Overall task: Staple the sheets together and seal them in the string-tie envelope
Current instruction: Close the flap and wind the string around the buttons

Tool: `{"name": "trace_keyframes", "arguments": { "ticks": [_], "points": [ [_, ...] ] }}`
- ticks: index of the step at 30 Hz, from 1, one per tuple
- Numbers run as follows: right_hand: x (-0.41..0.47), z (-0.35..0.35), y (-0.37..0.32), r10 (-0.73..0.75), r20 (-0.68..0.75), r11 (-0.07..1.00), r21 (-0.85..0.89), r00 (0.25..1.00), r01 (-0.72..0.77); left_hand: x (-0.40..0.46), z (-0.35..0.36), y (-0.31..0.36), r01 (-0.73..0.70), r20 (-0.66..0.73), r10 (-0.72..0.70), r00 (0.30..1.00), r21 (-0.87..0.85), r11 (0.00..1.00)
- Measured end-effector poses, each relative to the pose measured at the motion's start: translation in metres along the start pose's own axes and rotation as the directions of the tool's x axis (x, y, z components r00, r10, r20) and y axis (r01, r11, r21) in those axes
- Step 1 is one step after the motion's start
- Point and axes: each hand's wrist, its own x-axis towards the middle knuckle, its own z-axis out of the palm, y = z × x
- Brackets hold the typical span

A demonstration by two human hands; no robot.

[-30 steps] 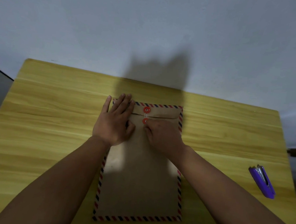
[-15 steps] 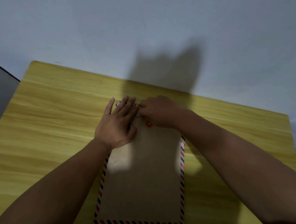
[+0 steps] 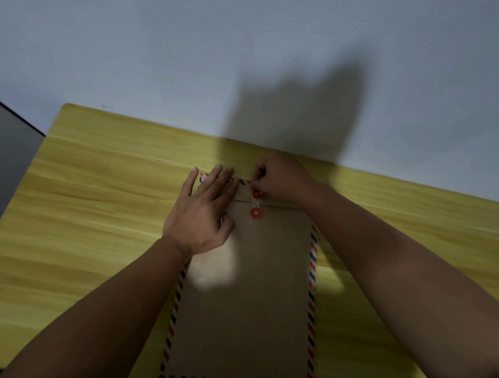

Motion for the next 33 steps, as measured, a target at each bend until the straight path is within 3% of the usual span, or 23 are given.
{"name": "trace_keyframes", "arguments": {
  "ticks": [10,17,22,25,28,31,33],
  "points": [
    [-0.004,0.002,0.02,-0.004,-0.013,0.997,-0.077,1.0,0.003,0.0,0.002,0.001,0.006,0.01,-0.006,1.0,0.007,1.0],
    [-0.028,0.002,0.055,0.009,-0.125,0.995,0.099,0.992,0.003,0.0,0.002,0.002,0.03,0.081,-0.034,0.996,0.052,0.998],
    [-0.055,-0.009,0.079,0.14,-0.04,0.97,0.205,0.989,-0.129,0.001,0.003,0.003,0.051,0.118,-0.061,0.991,0.085,0.995],
    [-0.079,-0.013,0.091,0.286,0.014,0.89,0.366,0.958,-0.271,0.002,0.004,0.005,0.061,0.147,-0.079,0.986,0.124,0.99],
    [-0.113,-0.016,0.093,0.424,0.057,0.703,0.609,0.904,-0.368,0.001,0.0,0.01,0.085,0.211,-0.108,0.971,0.118,0.989],
    [-0.144,-0.02,0.091,0.526,0.036,0.54,0.758,0.85,-0.367,-0.016,-0.005,0.019,0.135,0.285,-0.162,0.945,0.111,0.985],
    [-0.16,-0.021,0.088,0.569,-0.01,0.564,0.733,0.822,-0.381,-0.035,-0.013,0.025,0.178,0.331,-0.205,0.921,0.109,0.978]
  ]
}}
